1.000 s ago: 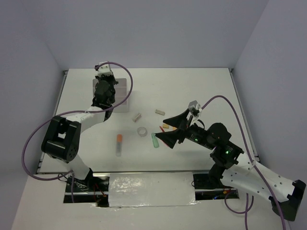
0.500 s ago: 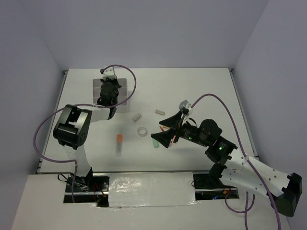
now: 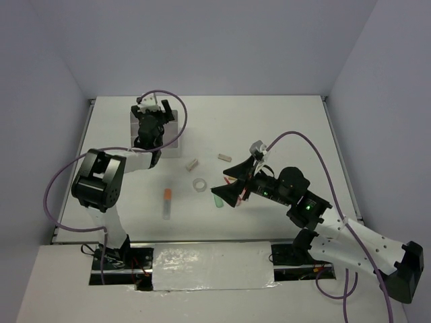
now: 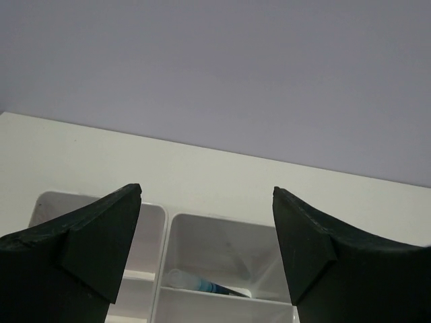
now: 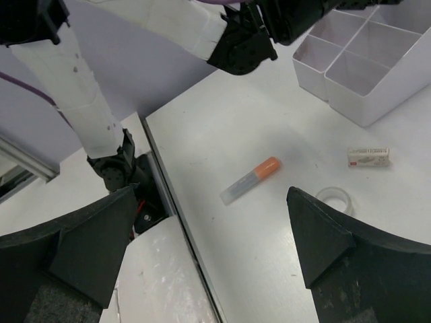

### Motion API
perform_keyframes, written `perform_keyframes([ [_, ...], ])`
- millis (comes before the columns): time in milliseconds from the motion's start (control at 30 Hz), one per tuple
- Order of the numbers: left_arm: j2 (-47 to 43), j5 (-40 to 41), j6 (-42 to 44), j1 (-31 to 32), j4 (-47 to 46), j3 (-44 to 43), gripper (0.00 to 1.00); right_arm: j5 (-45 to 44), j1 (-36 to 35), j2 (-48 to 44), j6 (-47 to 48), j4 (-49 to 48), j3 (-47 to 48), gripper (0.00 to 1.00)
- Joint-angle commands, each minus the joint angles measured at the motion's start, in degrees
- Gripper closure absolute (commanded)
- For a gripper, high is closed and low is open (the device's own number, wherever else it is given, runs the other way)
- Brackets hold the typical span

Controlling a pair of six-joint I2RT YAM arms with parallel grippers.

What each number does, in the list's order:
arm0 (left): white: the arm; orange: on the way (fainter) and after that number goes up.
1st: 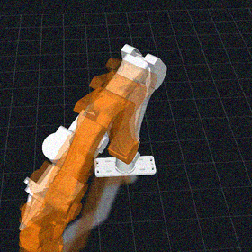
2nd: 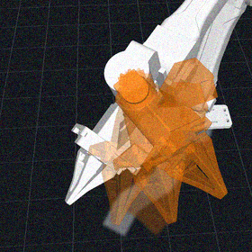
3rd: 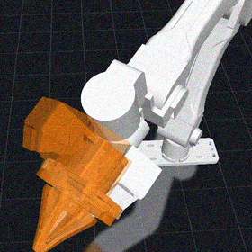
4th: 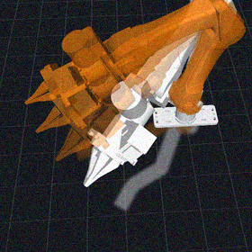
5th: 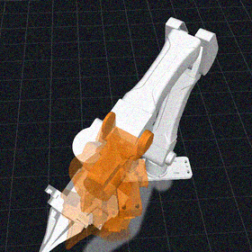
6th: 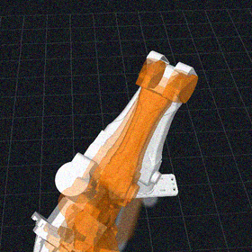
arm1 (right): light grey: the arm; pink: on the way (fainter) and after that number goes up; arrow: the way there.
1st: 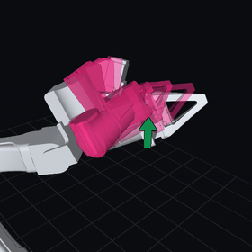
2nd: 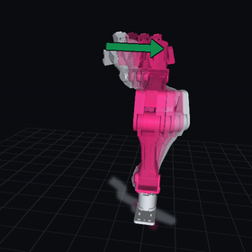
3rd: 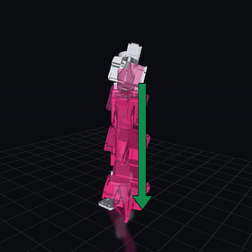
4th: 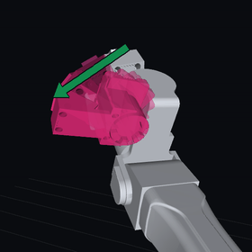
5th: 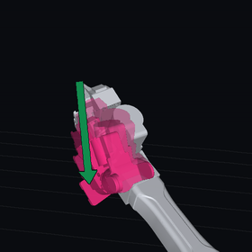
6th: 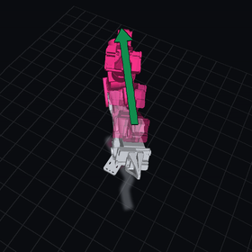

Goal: Sort the stationery into containers
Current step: Place the pen in the storage box, then pick up the pen cap from the center of the board.

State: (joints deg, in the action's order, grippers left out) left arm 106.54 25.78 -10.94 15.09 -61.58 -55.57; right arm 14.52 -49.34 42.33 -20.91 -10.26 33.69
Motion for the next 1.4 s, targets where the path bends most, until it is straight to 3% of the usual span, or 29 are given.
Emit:
perform_keyframes([
  [0,-6.1,0.5,-2.1,-0.2,-0.1,-0.8,0.09,-1.2,0.1,1.7,0.6,-1.8,1.7,0.0],
  [167,-14.6,3.7,-9.0,-0.1,23.5,-12.0,0.01,-2.0,4.8,10.0,-0.7,4.2,5.2,0.0],
  [200,-16.6,4.6,-10.9,-0.1,36.5,-15.0,0.01,-1.3,6.0,11.5,-0.6,5.9,5.5,0.0],
  [267,-18.2,6.2,-16.4,-0.1,50.3,-22.8,0.01,-2.6,7.6,15.3,0.2,7.8,6.6,0.02],
  [300,-20.0,6.7,-18.5,-0.1,63.4,-24.7,0.01,-5.0,7.9,16.6,0.6,10.0,7.8,0.03],
  [433,-29.2,4.8,-30.8,0.0,83.4,-22.7,0.01,-13.8,8.6,24.3,1.2,19.6,12.7,0.16],
  [533,-41.0,-3.0,-33.6,0.9,83.3,-7.2,0.01,-16.4,9.3,28.8,1.3,21.9,13.4,0.28],
  [633,-52.9,-10.4,-33.2,2.4,79.8,3.6,0.01,-15.1,11.4,29.1,0.9,21.2,12.7,0.29],
  [733,-62.4,-17.1,-32.4,4.0,80.8,9.2,0.01,-16.0,11.8,28.3,1.3,21.1,12.2,0.37],
  [867,-67.9,-21.2,-30.4,6.3,86.6,11.3,0.01,-19.6,13.2,30.9,2.1,25.1,14.8,0.41],
  [900,-69.2,-20.3,-30.1,6.5,87.8,11.5,0.01,-19.3,13.7,30.8,1.5,24.8,14.6,0.49],
  [933,-70.1,-20.0,-29.7,6.7,88.4,12.6,0.01,-21.2,13.9,30.1,-0.8,24.2,14.3,0.64],
  [967,-71.5,-20.2,-28.8,6.8,88.3,13.2,0.01,-22.8,13.9,29.6,-2.0,23.7,13.8,0.66],
  [1000,-71.5,-20.0,-28.0,6.8,88.9,13.3,0.01,-24.4,14.0,28.5,-3.9,23.6,13.5,0.51],
  [1033,-71.1,-19.8,-28.1,6.8,90.1,13.1,0.01,-26.8,14.0,27.9,-5.2,23.9,13.3,0.46],
  [1133,-69.2,-22.9,-29.0,7.1,88.6,14.8,0.01,-33.8,14.0,23.6,-8.2,24.8,12.4,0.42],
  [1200,-66.0,-23.1,-29.4,8.4,86.5,14.4,0.01,-36.6,14.1,17.5,-9.8,23.6,9.6,0.2],
  [1267,-61.3,-20.9,-29.1,10.8,86.4,12.9,0.01,-37.7,14.2,13.5,-9.6,22.2,6.9,0.18],
  [1367,-57.4,-18.8,-29.3,14.2,85.5,9.8,0.02,-31.0,14.5,10.8,-2.9,21.6,6.7,0.31],
])
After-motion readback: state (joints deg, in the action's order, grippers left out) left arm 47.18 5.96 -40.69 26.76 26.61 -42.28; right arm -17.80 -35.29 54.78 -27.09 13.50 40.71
